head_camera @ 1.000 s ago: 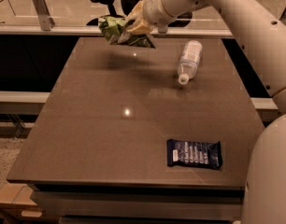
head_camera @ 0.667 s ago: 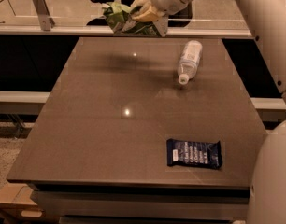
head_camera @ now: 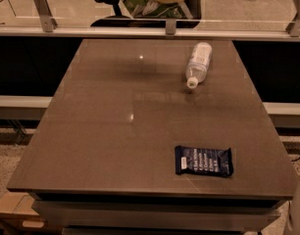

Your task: Pick green jalapeno chip bag

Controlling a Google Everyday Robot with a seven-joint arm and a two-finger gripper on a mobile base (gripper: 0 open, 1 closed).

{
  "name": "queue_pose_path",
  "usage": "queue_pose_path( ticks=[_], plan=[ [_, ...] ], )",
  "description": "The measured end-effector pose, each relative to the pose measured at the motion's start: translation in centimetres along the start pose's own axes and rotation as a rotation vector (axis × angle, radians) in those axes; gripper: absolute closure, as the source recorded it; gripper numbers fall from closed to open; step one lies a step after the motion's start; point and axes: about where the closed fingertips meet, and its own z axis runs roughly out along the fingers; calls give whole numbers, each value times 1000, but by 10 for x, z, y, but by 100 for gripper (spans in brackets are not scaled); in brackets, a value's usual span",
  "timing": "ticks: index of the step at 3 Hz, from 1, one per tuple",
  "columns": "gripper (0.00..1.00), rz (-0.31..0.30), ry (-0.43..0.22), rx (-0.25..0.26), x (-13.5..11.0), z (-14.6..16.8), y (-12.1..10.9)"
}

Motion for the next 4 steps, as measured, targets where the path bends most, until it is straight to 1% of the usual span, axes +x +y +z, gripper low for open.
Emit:
queue_pose_path(
  ticks=[1,2,3,4],
  plan=[
    [100,-16,8,21,-5,-26,-7],
    [100,-26,-13,31,-10,-43,-13],
    [100,-37,-45,35,-16,-51,-19],
    [100,-60,-72,39,-26,-55,-25]
  ],
)
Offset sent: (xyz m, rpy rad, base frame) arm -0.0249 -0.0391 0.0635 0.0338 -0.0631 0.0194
